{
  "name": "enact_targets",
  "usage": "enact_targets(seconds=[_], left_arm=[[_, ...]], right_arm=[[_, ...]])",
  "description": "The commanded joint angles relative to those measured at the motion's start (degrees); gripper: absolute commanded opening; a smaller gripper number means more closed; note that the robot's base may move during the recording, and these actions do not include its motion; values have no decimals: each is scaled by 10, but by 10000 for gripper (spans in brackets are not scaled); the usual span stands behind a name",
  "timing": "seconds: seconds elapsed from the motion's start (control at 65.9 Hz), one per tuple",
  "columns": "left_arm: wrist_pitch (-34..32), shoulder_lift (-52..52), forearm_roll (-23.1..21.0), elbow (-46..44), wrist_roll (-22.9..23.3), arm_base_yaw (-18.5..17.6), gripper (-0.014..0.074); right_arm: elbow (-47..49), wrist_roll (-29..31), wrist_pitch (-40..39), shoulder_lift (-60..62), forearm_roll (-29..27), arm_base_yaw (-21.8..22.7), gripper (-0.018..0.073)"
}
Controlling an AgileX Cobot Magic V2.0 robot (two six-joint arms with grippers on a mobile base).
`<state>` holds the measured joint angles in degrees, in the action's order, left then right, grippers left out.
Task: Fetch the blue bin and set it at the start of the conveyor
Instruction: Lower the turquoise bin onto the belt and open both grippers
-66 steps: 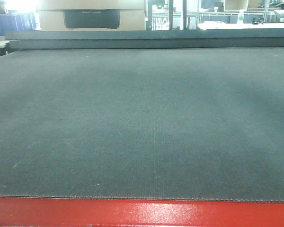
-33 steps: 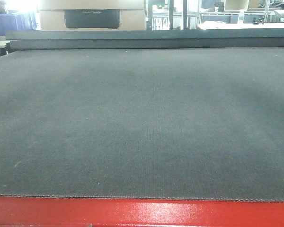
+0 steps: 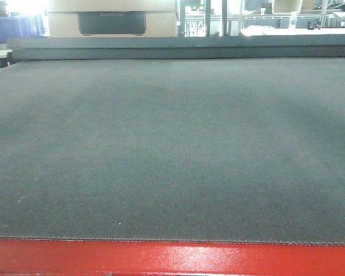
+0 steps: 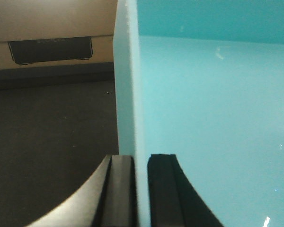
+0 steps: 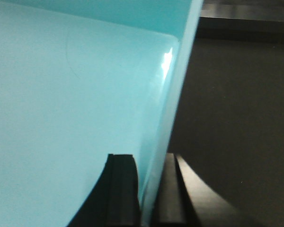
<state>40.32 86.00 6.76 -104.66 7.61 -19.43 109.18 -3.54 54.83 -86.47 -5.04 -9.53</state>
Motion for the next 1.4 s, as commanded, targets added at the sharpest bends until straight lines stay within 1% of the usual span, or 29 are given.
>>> enact_targets(seconds=[0.0,0.061,0.106,0.213,0.349,0.395,0.44,0.501,0.607,0.759,0.881,0.941,1.032,1.108,1.199,1.245,1.291,1.336,1.351,1.366,1.382], left_arm=[[-27,-7,-9,-5,3,-2,-111],[-26,-7,-9,-5,3,-2,-111],[-9,-7,-15,-5,3,-2,-111],[61,-18,-37,-6,3,-2,-111],[172,-22,-52,-6,3,-2,-111],[190,-21,-52,4,3,-2,-111],[192,-21,-52,21,3,-2,-111],[187,-21,-52,59,3,-2,-111],[153,-21,-52,134,3,-2,-111],[54,-21,-64,250,3,-2,-111],[-6,-21,-68,325,3,-2,-111],[-28,-21,-68,353,3,-2,-111],[-60,-21,-68,384,3,-2,-111],[-71,-19,-68,399,3,-2,-111],[-66,-11,-68,402,3,-2,-104],[-62,-7,-68,402,3,-2,-81],[-57,-2,-68,402,3,-2,-24],[-50,2,-68,402,3,-2,48],[-48,2,-68,402,3,-2,76],[-47,3,-68,402,3,-2,106],[-47,3,-68,402,3,-2,155]], right_arm=[[6,14,-20,7,8,1,-153],[6,14,-9,7,8,1,-153],[6,14,4,8,7,1,-153],[6,14,65,18,-1,-1,-153],[3,14,148,24,-1,-10,-153],[-6,19,151,24,-1,-11,-153],[-20,19,151,24,0,-12,-153],[-53,19,151,24,2,-12,-153],[-124,19,124,24,3,-13,-153],[-243,19,40,24,3,-14,-153],[-328,19,-40,24,3,-14,-153],[-370,19,-79,24,3,-14,-153],[-409,19,-121,18,3,-14,-153],[-427,19,-135,9,3,-14,-153],[-431,19,-135,-4,3,-14,-144],[-431,19,-135,-11,3,-14,-114],[-431,19,-135,-16,3,-14,-63],[-431,19,-131,-20,3,-14,29],[-431,19,-130,-20,3,-14,45],[-431,19,-128,-21,3,-14,96],[-431,19,-128,-21,3,-14,132]])
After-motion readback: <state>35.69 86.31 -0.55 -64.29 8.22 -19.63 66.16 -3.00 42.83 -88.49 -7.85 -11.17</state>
